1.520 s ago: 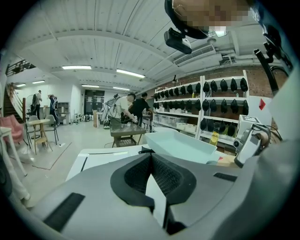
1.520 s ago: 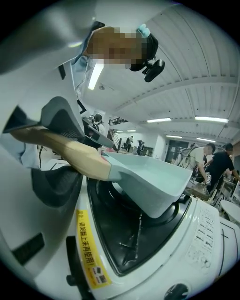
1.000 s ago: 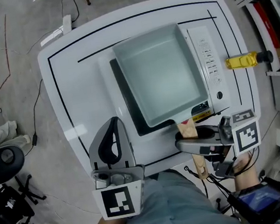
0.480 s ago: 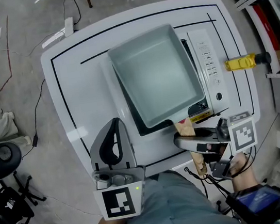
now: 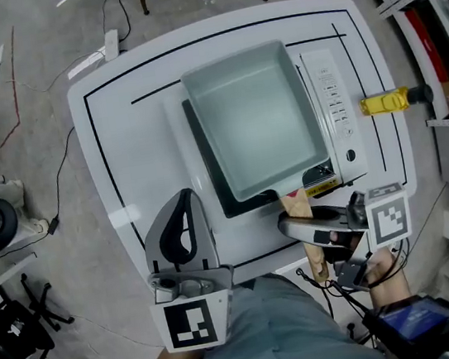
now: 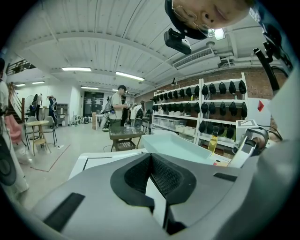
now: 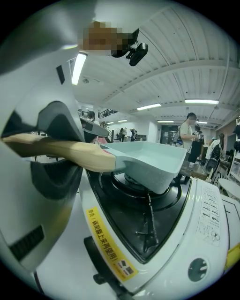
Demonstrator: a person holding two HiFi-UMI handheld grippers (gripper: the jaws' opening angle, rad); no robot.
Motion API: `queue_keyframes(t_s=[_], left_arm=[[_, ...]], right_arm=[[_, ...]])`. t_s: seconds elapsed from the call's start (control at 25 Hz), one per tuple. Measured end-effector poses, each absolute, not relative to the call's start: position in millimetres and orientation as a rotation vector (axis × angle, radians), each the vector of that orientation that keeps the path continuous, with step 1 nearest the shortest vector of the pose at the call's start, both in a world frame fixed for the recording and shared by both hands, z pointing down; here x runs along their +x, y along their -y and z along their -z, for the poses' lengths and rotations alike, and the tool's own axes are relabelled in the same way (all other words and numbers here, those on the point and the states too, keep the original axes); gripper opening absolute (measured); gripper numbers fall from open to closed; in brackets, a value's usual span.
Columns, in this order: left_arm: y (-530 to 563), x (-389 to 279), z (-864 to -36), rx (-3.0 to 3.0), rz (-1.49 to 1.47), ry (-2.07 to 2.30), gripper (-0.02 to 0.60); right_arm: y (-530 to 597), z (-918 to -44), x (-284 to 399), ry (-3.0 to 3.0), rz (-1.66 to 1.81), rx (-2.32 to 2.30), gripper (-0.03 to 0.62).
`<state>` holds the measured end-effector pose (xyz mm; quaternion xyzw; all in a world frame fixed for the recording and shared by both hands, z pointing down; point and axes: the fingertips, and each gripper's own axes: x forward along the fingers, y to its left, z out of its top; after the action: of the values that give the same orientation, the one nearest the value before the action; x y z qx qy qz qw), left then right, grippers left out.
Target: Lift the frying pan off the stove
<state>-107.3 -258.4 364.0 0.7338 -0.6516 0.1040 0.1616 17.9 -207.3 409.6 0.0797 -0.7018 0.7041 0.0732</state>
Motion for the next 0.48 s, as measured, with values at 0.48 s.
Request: queue_keyframes(t_s=[0.48], left_arm=[[257,-111,-356,2.107,-0.290,1.865,0.017]], right_arm=[[210,-395,13,2.165,-2.100,0.261,0.121]])
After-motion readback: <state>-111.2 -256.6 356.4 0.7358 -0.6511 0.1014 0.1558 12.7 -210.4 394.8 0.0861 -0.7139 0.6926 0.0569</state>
